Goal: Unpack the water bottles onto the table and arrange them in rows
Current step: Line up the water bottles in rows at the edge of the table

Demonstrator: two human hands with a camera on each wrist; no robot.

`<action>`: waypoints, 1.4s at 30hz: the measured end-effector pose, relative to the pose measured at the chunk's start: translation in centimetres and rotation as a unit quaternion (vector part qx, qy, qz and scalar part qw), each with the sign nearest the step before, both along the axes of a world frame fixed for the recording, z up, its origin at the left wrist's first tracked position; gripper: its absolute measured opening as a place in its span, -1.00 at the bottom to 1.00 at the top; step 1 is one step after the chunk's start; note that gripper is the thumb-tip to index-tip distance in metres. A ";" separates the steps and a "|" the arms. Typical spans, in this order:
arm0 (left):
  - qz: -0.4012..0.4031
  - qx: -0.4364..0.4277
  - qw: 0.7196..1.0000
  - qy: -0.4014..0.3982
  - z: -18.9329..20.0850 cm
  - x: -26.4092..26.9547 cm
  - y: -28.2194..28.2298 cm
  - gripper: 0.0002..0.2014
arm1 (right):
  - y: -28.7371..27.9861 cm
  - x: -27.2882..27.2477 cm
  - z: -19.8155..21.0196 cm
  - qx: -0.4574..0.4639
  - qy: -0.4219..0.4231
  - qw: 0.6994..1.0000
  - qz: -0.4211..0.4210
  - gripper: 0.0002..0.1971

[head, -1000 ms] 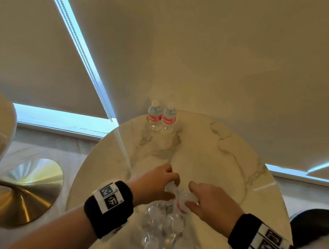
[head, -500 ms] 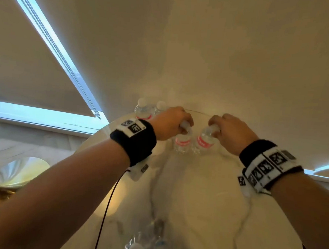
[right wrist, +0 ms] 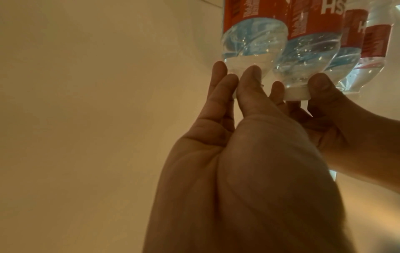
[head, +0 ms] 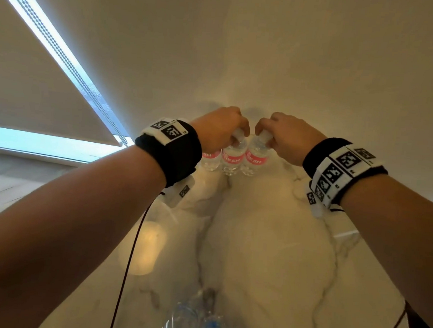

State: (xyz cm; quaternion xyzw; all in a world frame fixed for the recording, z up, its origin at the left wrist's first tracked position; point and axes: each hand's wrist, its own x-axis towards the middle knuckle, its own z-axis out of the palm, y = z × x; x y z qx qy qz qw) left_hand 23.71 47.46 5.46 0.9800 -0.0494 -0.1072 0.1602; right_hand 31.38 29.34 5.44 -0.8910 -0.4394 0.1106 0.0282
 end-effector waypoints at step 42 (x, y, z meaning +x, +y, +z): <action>0.087 -0.077 0.989 0.087 0.8 -27.3 -3.4 -0.63 | -5.8 -24.0 2.3 -0.041 0.183 0.977 0.098 -0.72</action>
